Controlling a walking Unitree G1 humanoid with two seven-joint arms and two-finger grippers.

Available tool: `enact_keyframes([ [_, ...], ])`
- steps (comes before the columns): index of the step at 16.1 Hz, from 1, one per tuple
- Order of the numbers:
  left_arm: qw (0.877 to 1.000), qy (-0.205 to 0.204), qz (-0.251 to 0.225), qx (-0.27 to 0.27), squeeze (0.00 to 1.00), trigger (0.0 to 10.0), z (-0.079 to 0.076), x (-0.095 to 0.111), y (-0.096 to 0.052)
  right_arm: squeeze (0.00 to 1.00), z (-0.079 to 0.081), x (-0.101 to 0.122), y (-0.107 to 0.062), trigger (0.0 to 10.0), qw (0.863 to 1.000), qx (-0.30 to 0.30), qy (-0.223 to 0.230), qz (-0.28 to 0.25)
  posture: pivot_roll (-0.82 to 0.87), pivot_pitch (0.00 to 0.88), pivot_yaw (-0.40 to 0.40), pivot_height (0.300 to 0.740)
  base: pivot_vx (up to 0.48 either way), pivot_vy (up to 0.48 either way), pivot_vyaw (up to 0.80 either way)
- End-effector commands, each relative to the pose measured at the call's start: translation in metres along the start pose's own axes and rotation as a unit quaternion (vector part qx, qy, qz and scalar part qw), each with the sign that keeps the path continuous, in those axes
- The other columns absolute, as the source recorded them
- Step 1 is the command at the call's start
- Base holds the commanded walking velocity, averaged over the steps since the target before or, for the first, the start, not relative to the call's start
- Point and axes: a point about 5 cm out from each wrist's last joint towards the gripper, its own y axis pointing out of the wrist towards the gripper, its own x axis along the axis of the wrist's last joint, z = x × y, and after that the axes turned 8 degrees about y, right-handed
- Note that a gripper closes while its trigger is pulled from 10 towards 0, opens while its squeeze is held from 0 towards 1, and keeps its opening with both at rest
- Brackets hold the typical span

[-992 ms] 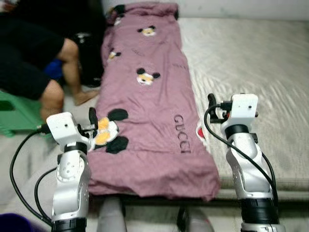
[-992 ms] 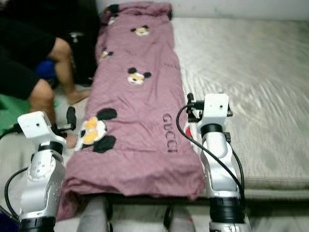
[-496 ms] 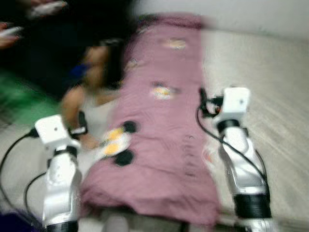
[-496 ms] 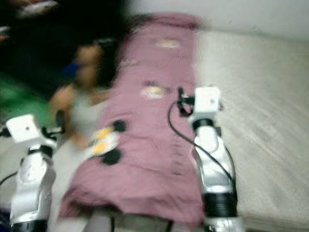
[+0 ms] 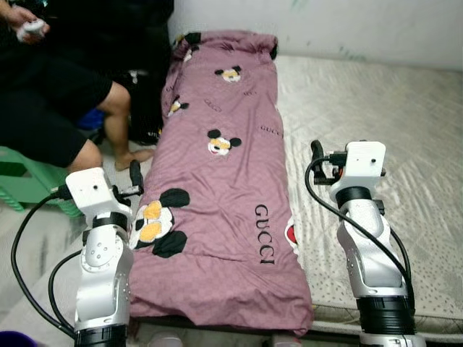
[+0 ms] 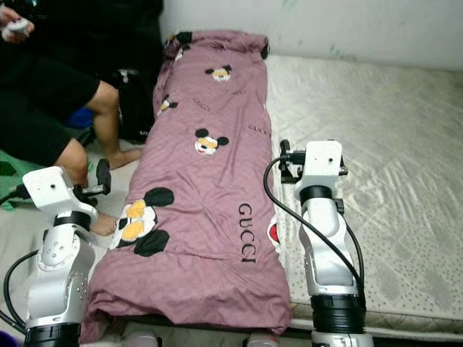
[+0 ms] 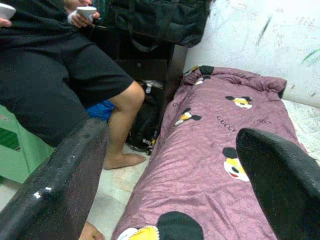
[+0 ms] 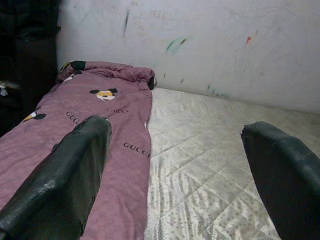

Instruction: Clean up the room

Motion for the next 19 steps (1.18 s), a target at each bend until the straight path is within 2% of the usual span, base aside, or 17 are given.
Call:
enact_keyframes([
  [1,0.999,0.019,0.011,-0.026,0.0,10.0,-0.01,-0.01,0.003,0.0,-0.002,-0.016,-0.001,10.0,1.0,-0.008,-0.012,0.014,-0.07,0.0,0.015,0.74,0.0,0.0,0.0],
  [2,0.997,0.039,0.027,-0.058,0.0,10.0,-0.021,-0.024,0.007,0.0,0.0,-0.04,-0.006,10.0,0.999,-0.013,-0.028,0.039,-0.08,0.0,0.029,0.74,0.0,0.0,0.0],
  [3,0.997,0.039,0.036,-0.062,0.0,10.0,-0.022,-0.029,0.008,0.0,0.001,-0.046,-0.007,10.0,0.998,-0.016,-0.032,0.046,-0.1,0.0,0.048,0.74,0.0,0.0,0.0],
  [6,0.994,0.05,0.052,-0.08,0.0,10.0,-0.022,-0.036,0.015,0.0,-0.002,-0.048,-0.004,10.0,0.998,-0.037,-0.025,0.053,-0.14,0.0,0.099,0.74,0.0,0.0,-0.14],
  [9,0.995,0.043,0.024,-0.084,0.0,10.0,-0.026,-0.027,0.023,0.0,0.0,-0.049,-0.003,10.0,0.998,-0.028,-0.032,0.041,-0.14,0.0,0.088,0.74,0.0,0.0,0.0],
  [12,0.996,0.048,0.013,-0.077,0.0,10.0,-0.026,-0.026,0.021,0.0,-0.001,-0.044,-0.004,10.0,0.999,-0.024,-0.024,0.032,-0.13,0.0,0.067,0.74,0.0,0.0,0.0],
  [17,0.995,0.053,0.018,-0.088,0.0,10.0,-0.023,-0.028,0.013,0.0,0.003,-0.038,0.001,10.0,0.999,-0.035,-0.011,0.021,-0.12,0.0,0.077,0.74,0.0,0.0,0.0],
  [19,0.994,0.045,0.021,-0.093,0.0,10.0,-0.024,-0.026,0.013,0.0,0.001,-0.04,-0.002,10.0,0.999,-0.045,-0.003,0.029,-0.11,0.0,0.064,0.74,0.0,0.0,-0.8],
])
